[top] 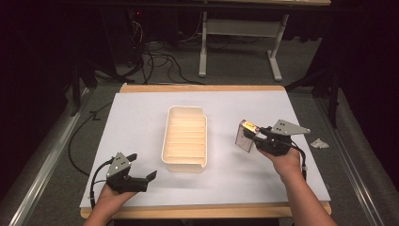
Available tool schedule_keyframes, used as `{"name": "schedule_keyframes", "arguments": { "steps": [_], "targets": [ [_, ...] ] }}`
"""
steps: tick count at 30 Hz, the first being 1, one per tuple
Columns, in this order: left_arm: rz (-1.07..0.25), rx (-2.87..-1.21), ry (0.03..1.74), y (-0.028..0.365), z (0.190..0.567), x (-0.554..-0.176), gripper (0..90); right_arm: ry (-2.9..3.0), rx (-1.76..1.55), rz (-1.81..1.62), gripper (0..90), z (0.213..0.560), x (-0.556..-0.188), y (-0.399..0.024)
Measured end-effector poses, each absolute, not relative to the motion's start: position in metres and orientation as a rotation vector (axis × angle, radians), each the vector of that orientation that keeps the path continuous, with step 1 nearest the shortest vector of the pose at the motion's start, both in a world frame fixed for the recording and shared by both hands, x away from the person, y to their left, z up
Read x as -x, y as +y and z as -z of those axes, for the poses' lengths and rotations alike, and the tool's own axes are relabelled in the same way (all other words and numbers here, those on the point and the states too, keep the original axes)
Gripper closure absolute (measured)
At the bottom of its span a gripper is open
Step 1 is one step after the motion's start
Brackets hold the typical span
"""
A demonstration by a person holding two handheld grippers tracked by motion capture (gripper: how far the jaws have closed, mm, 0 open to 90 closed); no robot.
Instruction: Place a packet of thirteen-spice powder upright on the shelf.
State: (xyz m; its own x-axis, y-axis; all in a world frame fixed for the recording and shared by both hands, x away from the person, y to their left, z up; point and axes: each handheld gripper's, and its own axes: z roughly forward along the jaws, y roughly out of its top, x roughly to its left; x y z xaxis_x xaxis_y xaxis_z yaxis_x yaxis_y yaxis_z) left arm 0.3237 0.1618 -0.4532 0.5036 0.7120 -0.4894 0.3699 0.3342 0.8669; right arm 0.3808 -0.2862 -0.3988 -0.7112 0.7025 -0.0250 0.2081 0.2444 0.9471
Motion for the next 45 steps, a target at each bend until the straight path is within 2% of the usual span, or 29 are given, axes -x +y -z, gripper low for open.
{"name": "schedule_keyframes", "arguments": {
  "steps": [26, 45],
  "targets": [
    [-0.286, -1.262, 1.085, 0.163, 0.452, -0.322, 1.6, 2.253, -0.619, -1.647, 68.8, 0.388, -0.423, -0.262],
    [-0.285, -1.269, 1.077, 0.162, 0.452, -0.322, 1.8, 2.32, -0.467, -1.716, 68.9, 0.38, -0.423, -0.232]
  ]
}}
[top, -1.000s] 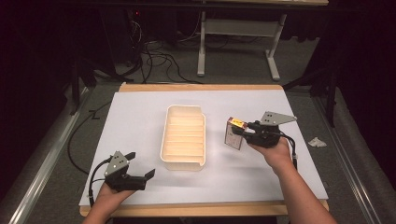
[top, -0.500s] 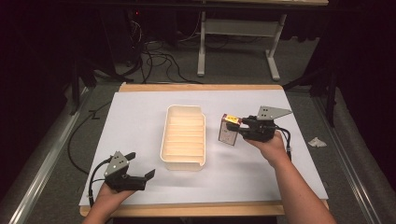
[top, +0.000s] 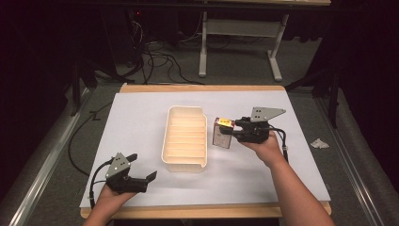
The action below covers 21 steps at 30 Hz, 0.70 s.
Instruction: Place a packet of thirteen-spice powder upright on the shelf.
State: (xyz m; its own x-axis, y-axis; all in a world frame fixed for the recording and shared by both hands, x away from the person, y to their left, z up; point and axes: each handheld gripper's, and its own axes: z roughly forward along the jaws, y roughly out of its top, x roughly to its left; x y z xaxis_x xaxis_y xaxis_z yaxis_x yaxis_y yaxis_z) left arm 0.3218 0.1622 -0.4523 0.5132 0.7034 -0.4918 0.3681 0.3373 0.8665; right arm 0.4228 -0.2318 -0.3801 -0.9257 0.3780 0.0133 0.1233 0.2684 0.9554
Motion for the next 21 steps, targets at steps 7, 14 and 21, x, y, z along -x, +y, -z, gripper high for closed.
{"name": "schedule_keyframes", "arguments": {
  "steps": [7, 14, 21],
  "targets": [
    [-0.281, -1.269, 1.075, 0.162, 0.452, -0.321, 1.8, 2.359, -0.41, -1.73, 68.8, 0.382, -0.424, -0.217],
    [-0.284, -1.27, 1.073, 0.162, 0.452, -0.32, 1.8, 2.379, -0.373, -1.729, 68.7, 0.383, -0.425, -0.206],
    [-0.278, -1.272, 1.072, 0.162, 0.452, -0.32, 1.9, 2.396, -0.365, -1.737, 68.7, 0.385, -0.426, -0.203]
  ]
}}
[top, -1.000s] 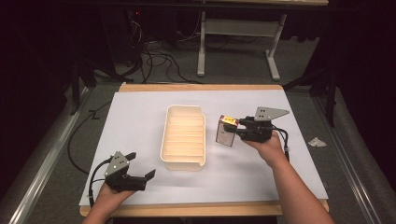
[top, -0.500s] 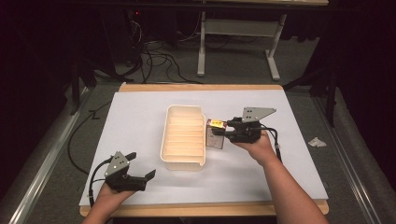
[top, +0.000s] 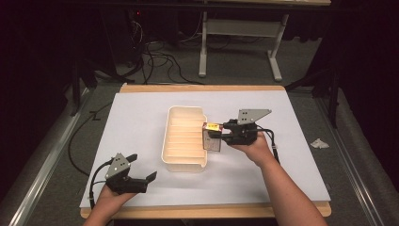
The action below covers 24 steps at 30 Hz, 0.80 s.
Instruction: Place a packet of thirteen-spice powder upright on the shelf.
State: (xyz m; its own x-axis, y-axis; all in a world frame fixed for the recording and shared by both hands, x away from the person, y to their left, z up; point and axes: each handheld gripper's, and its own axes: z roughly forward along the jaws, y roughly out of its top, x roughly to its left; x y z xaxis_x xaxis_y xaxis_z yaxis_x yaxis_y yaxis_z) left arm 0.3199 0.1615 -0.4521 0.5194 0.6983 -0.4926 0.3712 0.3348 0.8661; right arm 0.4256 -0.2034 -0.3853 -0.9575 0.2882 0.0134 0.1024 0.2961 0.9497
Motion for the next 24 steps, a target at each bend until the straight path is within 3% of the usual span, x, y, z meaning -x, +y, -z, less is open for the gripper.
{"name": "schedule_keyframes", "arguments": {
  "steps": [24],
  "targets": [
    [-0.275, -1.265, 1.073, 0.161, 0.452, -0.32, 2.2, 2.404, -0.287, -1.771, 68.6, 0.389, -0.433, -0.178]
  ]
}}
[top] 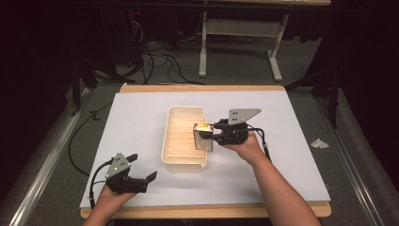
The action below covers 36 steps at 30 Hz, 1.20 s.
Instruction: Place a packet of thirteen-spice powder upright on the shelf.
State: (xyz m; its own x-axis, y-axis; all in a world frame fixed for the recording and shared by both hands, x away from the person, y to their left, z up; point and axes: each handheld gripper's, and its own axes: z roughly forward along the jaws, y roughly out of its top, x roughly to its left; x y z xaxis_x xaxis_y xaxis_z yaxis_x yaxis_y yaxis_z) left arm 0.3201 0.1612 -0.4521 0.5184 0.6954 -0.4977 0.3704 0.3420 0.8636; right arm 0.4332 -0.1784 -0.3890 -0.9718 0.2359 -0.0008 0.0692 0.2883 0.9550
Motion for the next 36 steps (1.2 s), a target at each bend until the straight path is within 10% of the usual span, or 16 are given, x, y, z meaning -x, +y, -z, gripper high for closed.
{"name": "schedule_keyframes", "arguments": {
  "steps": [36],
  "targets": [
    [-0.266, -1.268, 1.074, 0.163, 0.452, -0.321, 2.6, 2.411, -0.186, -1.796, 67.9, 0.398, -0.442, -0.132]
  ]
}}
